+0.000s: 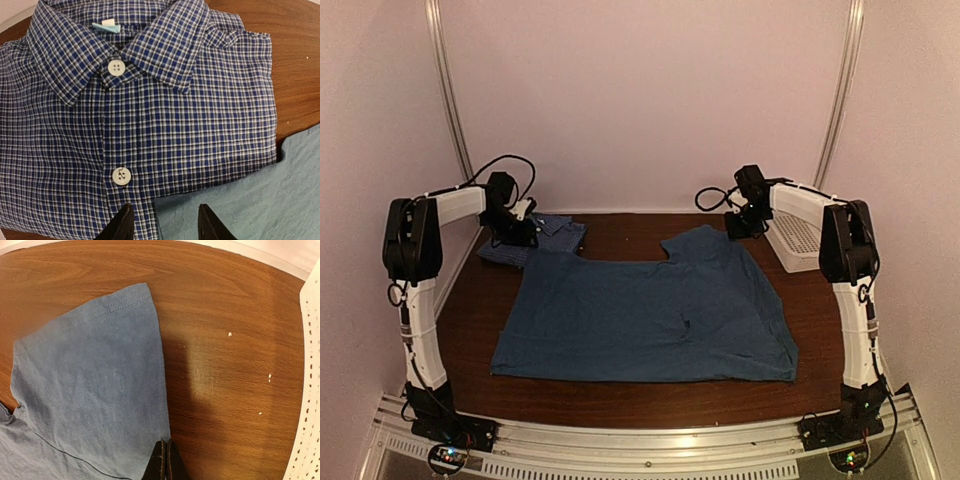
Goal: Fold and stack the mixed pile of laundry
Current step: Pick up the 1/3-folded T-shirt from the center of the board.
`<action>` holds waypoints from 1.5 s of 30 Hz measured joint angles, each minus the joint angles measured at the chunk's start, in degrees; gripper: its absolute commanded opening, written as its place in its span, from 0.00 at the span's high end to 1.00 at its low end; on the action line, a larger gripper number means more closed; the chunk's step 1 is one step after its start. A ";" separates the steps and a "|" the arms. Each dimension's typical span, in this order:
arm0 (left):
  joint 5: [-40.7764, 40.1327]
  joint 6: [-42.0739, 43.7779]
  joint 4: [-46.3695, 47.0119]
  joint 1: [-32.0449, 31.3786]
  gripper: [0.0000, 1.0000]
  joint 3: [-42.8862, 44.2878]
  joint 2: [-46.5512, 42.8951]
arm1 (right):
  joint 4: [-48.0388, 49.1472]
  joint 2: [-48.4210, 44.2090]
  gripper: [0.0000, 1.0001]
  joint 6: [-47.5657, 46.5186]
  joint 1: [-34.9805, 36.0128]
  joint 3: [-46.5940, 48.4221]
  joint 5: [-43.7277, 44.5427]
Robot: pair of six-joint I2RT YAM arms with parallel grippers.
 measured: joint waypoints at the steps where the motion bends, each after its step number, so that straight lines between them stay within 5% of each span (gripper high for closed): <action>1: 0.09 0.04 -0.24 0.00 0.55 0.31 0.68 | 0.04 0.00 1.00 0.07 -0.07 -0.11 -0.11; 13: 2.03 0.07 -0.76 0.50 0.57 2.67 4.70 | 0.33 0.00 1.00 0.15 -0.70 -0.66 -0.83; 25: 5.38 0.09 -1.09 0.66 1.00 4.13 5.75 | 0.44 0.00 1.00 0.96 -1.03 -0.66 -1.70; 45: 4.13 0.15 -0.70 0.70 1.00 -1.86 -4.83 | 4.00 -13.88 1.00 1.92 -1.38 -12.68 -2.32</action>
